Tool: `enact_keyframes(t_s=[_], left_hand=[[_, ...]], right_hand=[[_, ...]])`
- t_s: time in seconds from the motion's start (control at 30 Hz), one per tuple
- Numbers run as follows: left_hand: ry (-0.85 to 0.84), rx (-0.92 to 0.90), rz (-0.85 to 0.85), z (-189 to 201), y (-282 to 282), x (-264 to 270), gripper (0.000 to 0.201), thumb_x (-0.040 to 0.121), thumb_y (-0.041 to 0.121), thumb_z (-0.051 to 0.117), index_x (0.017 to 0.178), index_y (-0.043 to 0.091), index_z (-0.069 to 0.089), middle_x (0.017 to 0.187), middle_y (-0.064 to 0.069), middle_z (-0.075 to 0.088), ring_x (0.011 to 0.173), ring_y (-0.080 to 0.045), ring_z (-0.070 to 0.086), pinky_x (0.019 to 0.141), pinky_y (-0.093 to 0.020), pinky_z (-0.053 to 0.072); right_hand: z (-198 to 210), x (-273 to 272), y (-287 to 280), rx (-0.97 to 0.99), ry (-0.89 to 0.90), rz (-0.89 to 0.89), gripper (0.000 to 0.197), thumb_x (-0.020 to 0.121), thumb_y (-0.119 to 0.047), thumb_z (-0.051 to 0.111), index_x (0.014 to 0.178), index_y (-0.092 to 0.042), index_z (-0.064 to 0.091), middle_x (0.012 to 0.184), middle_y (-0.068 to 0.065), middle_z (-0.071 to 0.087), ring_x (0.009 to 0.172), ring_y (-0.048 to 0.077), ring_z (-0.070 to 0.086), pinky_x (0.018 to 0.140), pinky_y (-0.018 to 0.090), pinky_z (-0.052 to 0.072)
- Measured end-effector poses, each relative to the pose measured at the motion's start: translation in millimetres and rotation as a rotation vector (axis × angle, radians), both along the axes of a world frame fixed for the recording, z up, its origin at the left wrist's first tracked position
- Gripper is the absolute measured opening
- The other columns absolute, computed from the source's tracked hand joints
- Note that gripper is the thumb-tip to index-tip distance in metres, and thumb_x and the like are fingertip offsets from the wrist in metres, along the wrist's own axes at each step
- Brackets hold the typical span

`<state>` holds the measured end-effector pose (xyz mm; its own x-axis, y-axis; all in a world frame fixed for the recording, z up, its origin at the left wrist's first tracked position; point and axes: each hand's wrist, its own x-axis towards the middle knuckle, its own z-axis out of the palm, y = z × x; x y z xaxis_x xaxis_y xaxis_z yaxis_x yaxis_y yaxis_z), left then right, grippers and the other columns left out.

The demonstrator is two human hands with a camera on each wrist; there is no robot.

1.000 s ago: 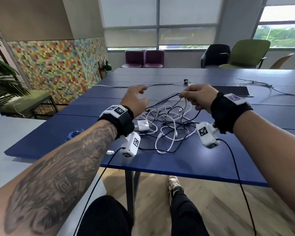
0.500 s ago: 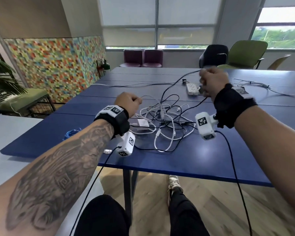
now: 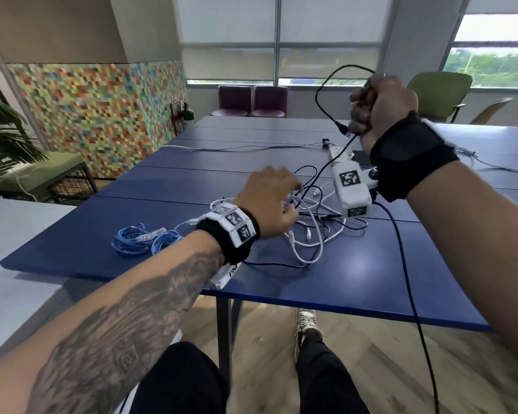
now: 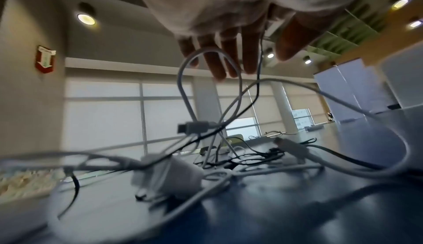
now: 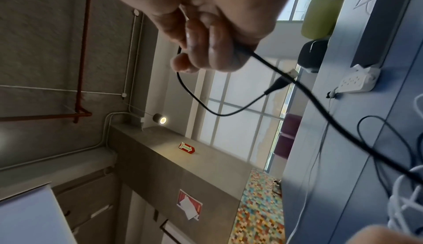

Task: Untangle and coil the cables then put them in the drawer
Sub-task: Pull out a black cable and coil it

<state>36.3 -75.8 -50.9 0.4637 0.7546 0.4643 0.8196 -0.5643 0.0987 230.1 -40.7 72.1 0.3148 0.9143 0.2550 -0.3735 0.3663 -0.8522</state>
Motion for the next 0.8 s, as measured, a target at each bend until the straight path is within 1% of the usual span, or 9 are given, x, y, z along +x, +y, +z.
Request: enact_keyframes(t_s=[0.17, 0.3, 0.4, 0.47, 0.53, 0.6, 0.67, 0.73, 0.8], left_hand=[[-0.052, -0.137, 0.091, -9.9, 9.0, 11.8, 0.058, 0.088, 0.066, 0.048, 0.132, 0.028, 0.053, 0.129, 0.002, 0.054, 0.111, -0.022, 0.057, 0.097, -0.040, 0.042], [-0.067, -0.131, 0.170, -1.7, 20.2, 15.1, 0.035, 0.089, 0.052, 0.056, 0.120, 0.039, 0.064, 0.118, 0.003, 0.057, 0.112, -0.024, 0.051, 0.098, -0.040, 0.040], [-0.333, -0.243, 0.182, 7.3, 31.3, 13.8, 0.020, 0.086, 0.040, 0.058, 0.098, 0.034, 0.073, 0.105, 0.003, 0.063, 0.099, -0.023, 0.059, 0.091, -0.038, 0.048], [-0.531, -0.323, 0.119, 16.4, 35.7, 10.7, 0.015, 0.089, 0.031, 0.061, 0.094, 0.025, 0.074, 0.097, 0.000, 0.069, 0.086, -0.019, 0.063, 0.083, -0.029, 0.051], [-0.573, -0.348, 0.046, 26.4, 33.5, 6.7, 0.013, 0.093, 0.021, 0.063, 0.097, 0.016, 0.074, 0.092, -0.003, 0.073, 0.078, -0.012, 0.059, 0.073, -0.020, 0.045], [-0.550, -0.339, -0.016, 34.7, 29.8, 1.9, 0.012, 0.093, 0.016, 0.062, 0.096, 0.014, 0.073, 0.086, 0.002, 0.071, 0.072, -0.006, 0.056, 0.067, -0.010, 0.041], [-0.499, -0.331, -0.025, 38.0, 26.7, -2.0, 0.011, 0.093, 0.013, 0.059, 0.088, 0.017, 0.069, 0.074, 0.009, 0.062, 0.065, -0.002, 0.050, 0.058, -0.004, 0.035], [-0.534, -0.354, -0.015, 36.1, 27.8, -6.9, 0.011, 0.092, 0.013, 0.059, 0.085, 0.016, 0.068, 0.070, 0.008, 0.060, 0.061, -0.002, 0.049, 0.057, -0.007, 0.036], [-0.604, -0.389, -0.016, 31.7, 29.7, -12.8, 0.012, 0.091, 0.011, 0.060, 0.086, 0.013, 0.070, 0.067, 0.006, 0.060, 0.055, 0.000, 0.047, 0.056, -0.014, 0.039]], right_hand=[[21.3, -10.6, -11.0, 0.047, 0.050, 0.078, 0.014, 0.100, -0.014, 0.038, 0.087, -0.017, 0.043, 0.062, 0.002, 0.054, 0.040, 0.012, 0.024, 0.044, 0.018, 0.018], [28.4, -16.3, -16.6, 0.051, 0.003, 0.127, 0.012, 0.098, -0.015, 0.040, 0.086, -0.018, 0.041, 0.062, 0.000, 0.052, 0.042, 0.013, 0.022, 0.044, 0.019, 0.017], [21.4, -19.9, -20.8, 0.056, -0.241, 0.046, 0.013, 0.097, -0.013, 0.044, 0.086, -0.019, 0.041, 0.059, 0.001, 0.052, 0.039, 0.011, 0.023, 0.042, 0.016, 0.019], [7.3, -20.5, -20.3, 0.043, -0.508, 0.012, 0.011, 0.096, -0.012, 0.052, 0.090, -0.018, 0.045, 0.064, 0.002, 0.053, 0.040, 0.010, 0.030, 0.040, 0.015, 0.023], [-17.5, -21.9, -15.9, 0.019, -0.885, 0.036, 0.016, 0.092, -0.023, 0.065, 0.085, -0.019, 0.051, 0.069, -0.001, 0.055, 0.050, 0.012, 0.041, 0.044, 0.020, 0.032], [-42.3, -24.5, -9.9, -0.012, -1.185, 0.064, 0.025, 0.083, -0.039, 0.076, 0.080, -0.021, 0.058, 0.073, -0.003, 0.060, 0.060, 0.013, 0.049, 0.056, 0.027, 0.042], [-54.2, -27.3, -9.7, -0.079, -1.320, 0.097, 0.034, 0.078, -0.051, 0.077, 0.083, -0.019, 0.065, 0.072, -0.002, 0.068, 0.059, 0.012, 0.052, 0.057, 0.028, 0.044], [-54.6, -28.6, -11.9, -0.156, -1.326, 0.186, 0.044, 0.076, -0.060, 0.074, 0.088, -0.018, 0.069, 0.065, -0.005, 0.068, 0.048, 0.009, 0.048, 0.050, 0.025, 0.040], [-50.0, -31.6, -16.2, -0.177, -1.361, 0.235, 0.055, 0.065, -0.071, 0.074, 0.088, -0.021, 0.071, 0.063, -0.006, 0.068, 0.051, 0.009, 0.053, 0.051, 0.026, 0.045]])
